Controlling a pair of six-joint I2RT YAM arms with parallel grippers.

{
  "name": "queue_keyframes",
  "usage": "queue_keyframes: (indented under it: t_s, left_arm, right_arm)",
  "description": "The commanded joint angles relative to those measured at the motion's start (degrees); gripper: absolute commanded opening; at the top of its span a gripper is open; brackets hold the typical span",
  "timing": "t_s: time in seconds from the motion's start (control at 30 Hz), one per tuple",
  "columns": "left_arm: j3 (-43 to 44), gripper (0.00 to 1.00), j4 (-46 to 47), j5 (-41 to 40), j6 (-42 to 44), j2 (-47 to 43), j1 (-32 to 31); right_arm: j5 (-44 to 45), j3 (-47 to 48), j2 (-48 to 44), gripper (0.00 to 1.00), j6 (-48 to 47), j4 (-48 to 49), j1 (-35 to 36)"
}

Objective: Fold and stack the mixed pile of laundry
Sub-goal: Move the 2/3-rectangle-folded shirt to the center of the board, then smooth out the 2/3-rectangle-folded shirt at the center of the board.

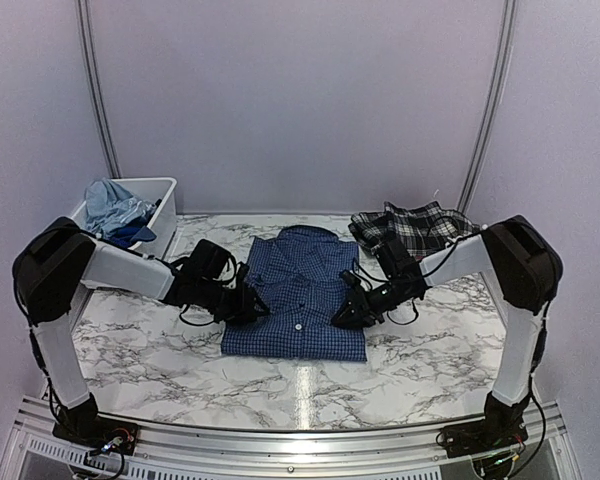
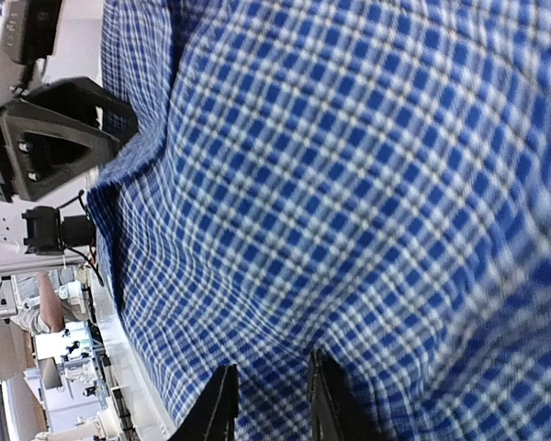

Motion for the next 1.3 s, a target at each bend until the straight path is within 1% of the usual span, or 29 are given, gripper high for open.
queue_keyframes:
  t_s: [0.0,0.07,0.13,0.23,0.33,0.4,0.47,0.5,0.63,0.7,0.77,0.8,0.87,1.0,1.03,1.07,1.13,1.17,1.27]
  left_arm:
    - [-6.3,0.52,2.2,-1.4,-1.4,-10.2,0.1]
    - [-7.8,0.62,2.2,-0.8,-0.3,-14.4,-0.3]
    - [-9.0,0.7,2.2,0.8,0.2,-17.5,-1.0]
    - [-9.5,0.76,2.4,4.2,0.1,-19.4,-3.2]
    - [-8.8,0.77,3.3,6.9,-0.1,-17.8,-6.6]
    - [-7.7,0.77,4.3,8.9,-0.4,-14.9,-8.2]
    - [-7.8,0.77,7.6,10.2,-2.2,-12.4,-8.8]
    - [-8.2,0.77,10.5,10.8,-4.0,-11.0,-8.7]
    - [-9.5,0.77,15.4,10.9,-6.4,-5.0,-7.9]
    - [-12.5,0.76,22.1,11.2,-10.4,-2.3,-7.2]
    - [-15.4,0.75,29.0,12.1,-14.2,0.3,-7.1]
    - [-16.7,0.75,30.6,12.0,-15.2,1.1,-7.1]
    - [-18.3,0.75,31.5,11.9,-15.8,0.8,-7.2]
    - [-20.9,0.76,31.3,11.3,-15.9,-4.4,-7.1]
    - [-20.9,0.76,30.6,11.5,-15.8,-5.7,-6.8]
    - [-20.2,0.76,27.9,11.4,-15.1,-7.6,-6.7]
    - [-16.6,0.76,20.6,10.5,-10.9,-9.6,-6.7]
    - [-14.8,0.76,18.3,10.2,-9.8,-10.1,-6.7]
    - [-10.7,0.77,15.5,8.4,-7.9,-9.8,-6.1]
  right_arm:
    - [3.5,-3.8,-7.7,0.29,0.1,-3.1,0.2]
    - [4.1,-2.7,-11.1,0.33,-0.3,-5.8,0.2]
    - [2.9,-2.2,-14.2,0.38,1.2,-6.2,0.6]
    - [-0.2,-3.0,-17.8,0.42,5.5,-3.6,2.8]
    - [-3.6,-6.0,-18.5,0.44,13.0,4.4,7.4]
    - [-4.5,-7.9,-16.9,0.44,18.4,11.2,10.5]
    - [-4.7,-8.4,-14.2,0.44,20.7,15.4,12.7]
    - [-4.7,-8.8,-12.6,0.43,21.5,17.0,13.3]
    - [-3.5,-13.2,-7.4,0.42,23.7,22.6,12.5]
    - [-2.8,-15.6,-4.7,0.41,22.9,23.1,11.1]
    - [-2.2,-17.6,-2.4,0.4,21.7,23.0,10.2]
    - [-2.2,-18.1,-1.1,0.4,20.7,22.2,10.0]
    - [-2.0,-18.5,-0.3,0.39,19.1,20.7,9.6]
    - [-1.3,-17.2,-1.6,0.39,15.1,15.5,8.7]
    - [-0.8,-15.8,-2.6,0.39,13.3,12.6,8.7]
    - [-0.4,-14.3,-3.9,0.39,11.2,9.6,8.6]
    - [0.0,-10.4,-7.5,0.4,7.8,4.1,8.6]
    - [0.1,-8.9,-9.1,0.4,6.9,2.4,8.5]
    - [-0.9,-5.1,-11.8,0.41,6.8,1.1,7.6]
